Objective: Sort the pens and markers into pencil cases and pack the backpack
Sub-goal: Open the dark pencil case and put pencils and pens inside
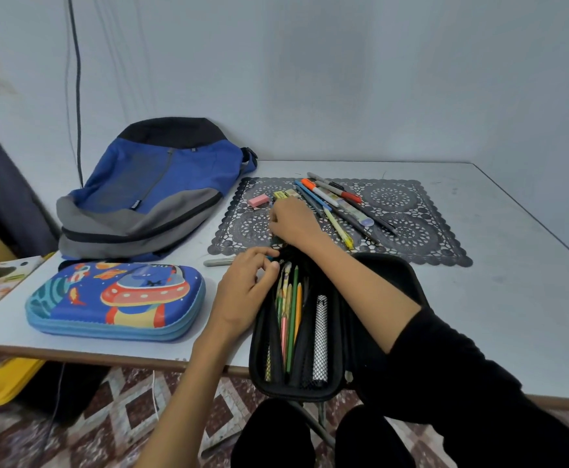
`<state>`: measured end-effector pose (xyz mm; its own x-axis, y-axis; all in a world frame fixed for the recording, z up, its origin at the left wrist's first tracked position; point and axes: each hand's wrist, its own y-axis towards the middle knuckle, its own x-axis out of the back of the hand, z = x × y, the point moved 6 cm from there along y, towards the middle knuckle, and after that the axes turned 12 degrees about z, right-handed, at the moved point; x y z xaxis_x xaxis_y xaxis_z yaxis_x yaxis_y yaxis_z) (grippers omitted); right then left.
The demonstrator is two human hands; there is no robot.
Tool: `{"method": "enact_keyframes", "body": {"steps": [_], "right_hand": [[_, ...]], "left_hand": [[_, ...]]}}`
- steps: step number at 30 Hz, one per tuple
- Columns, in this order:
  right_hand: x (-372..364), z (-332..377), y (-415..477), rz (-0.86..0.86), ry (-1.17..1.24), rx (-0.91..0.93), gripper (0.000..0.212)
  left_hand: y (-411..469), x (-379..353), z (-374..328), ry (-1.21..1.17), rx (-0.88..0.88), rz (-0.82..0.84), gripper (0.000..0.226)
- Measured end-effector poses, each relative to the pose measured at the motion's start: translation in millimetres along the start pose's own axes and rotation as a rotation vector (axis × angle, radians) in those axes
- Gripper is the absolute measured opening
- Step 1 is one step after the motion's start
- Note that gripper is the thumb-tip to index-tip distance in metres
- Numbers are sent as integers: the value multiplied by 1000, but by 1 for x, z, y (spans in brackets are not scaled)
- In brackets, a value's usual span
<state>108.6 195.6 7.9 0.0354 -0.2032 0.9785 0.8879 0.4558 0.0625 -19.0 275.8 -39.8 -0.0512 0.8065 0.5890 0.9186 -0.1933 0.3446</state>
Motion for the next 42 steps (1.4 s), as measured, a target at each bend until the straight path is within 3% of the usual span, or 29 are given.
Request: {"method": "enact_keyframes", "body": {"steps": [3, 9, 13, 17, 21, 29, 37, 42], "right_hand": [[-3, -11, 6, 1, 135, -56, 9], [-8, -14, 14, -22, 82, -111, 9], [0, -20, 14, -136, 387, -118, 9], [19, -26, 0, -214, 787, -92, 38], [27, -26, -17, -16, 1070, -80, 63], [26, -14, -67, 287, 1139, -16, 73], [4, -1, -108, 467, 1082, 28, 51], [-2, 0, -115, 490, 944, 49, 38]], "left_hand": [[0, -1, -1, -4, 2, -3, 45], [-2, 0, -2, -12, 11, 1, 45], [-2, 1, -2, -14, 5, 2, 45], [0, 1, 0, -14, 4, 5, 47], [0, 2, 1, -41, 6, 6, 47], [2, 1, 2, -73, -13, -3, 42], [3, 0, 4, -46, -12, 18, 47], [2, 0, 2, -68, 0, 19, 46]]}}
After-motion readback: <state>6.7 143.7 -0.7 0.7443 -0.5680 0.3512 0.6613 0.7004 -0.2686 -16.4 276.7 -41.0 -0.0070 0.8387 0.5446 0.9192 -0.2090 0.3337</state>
